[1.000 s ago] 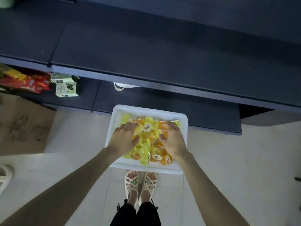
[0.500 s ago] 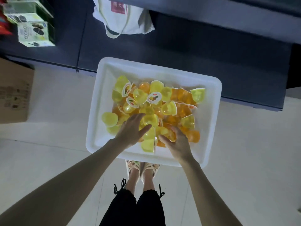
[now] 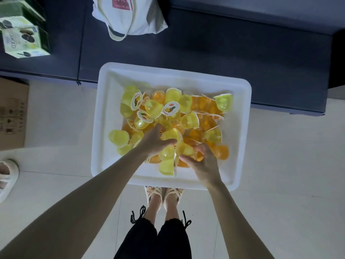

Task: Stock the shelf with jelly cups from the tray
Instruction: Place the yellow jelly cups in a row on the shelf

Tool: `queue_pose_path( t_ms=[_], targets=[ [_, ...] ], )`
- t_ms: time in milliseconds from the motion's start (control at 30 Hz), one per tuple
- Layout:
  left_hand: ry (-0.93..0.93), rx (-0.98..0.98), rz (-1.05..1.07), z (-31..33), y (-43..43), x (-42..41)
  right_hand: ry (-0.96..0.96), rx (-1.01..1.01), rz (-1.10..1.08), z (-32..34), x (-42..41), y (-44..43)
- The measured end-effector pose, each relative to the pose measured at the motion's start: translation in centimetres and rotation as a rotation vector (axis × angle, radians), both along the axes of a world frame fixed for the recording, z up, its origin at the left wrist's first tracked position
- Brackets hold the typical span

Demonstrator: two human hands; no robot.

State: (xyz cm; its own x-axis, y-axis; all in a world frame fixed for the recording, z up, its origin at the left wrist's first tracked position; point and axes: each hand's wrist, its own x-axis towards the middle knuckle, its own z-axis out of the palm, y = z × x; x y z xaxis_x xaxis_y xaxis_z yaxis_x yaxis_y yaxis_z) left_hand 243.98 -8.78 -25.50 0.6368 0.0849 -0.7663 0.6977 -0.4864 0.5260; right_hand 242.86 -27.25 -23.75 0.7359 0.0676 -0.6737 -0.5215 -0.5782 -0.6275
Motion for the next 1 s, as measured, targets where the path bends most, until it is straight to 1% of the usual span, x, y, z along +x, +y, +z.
queue_pose_path(
  t_ms=[167,300,367,500,567,667,767,833,900,1000],
  targets=[
    [-0.052,0.026,0.171,1.7,-0.5,0.0,0.013,0.039,-0.210,1.7,-0.2,-0.5],
    [-0.057,-0.087,0.382,5.4,-1.0,-1.2,0.003,0.135,-0.345,5.2,0.0,-1.5],
    [-0.046,-0.170,0.490,8.1,-1.7,-1.8,0.007,0.196,-0.384,7.6,0.2,-2.0],
    [-0.057,-0.459,0.737,14.3,-4.0,-2.4,0.074,0.295,-0.446,12.9,1.2,-3.2],
    [-0.058,-0.575,0.815,17.9,-5.6,-2.2,0.089,0.368,-0.499,16.2,1.8,-4.1],
    [-0.104,-0.687,0.825,23.6,-8.2,-1.4,0.065,0.469,-0.520,22.1,3.0,-6.1],
    [-0.180,-0.743,0.821,29.4,-11.6,-0.4,-0.006,0.555,-0.463,28.1,4.4,-9.3],
    [-0.257,-0.764,0.837,33.5,-14.5,0.2,-0.056,0.593,-0.413,32.0,5.6,-12.1],
    [-0.358,-0.801,0.786,37.2,-17.5,0.7,-0.103,0.616,-0.364,35.8,6.9,-14.9],
    [-0.525,-0.786,0.690,42.9,-21.7,1.6,-0.204,0.651,-0.288,42.0,9.2,-19.6]
  ],
)
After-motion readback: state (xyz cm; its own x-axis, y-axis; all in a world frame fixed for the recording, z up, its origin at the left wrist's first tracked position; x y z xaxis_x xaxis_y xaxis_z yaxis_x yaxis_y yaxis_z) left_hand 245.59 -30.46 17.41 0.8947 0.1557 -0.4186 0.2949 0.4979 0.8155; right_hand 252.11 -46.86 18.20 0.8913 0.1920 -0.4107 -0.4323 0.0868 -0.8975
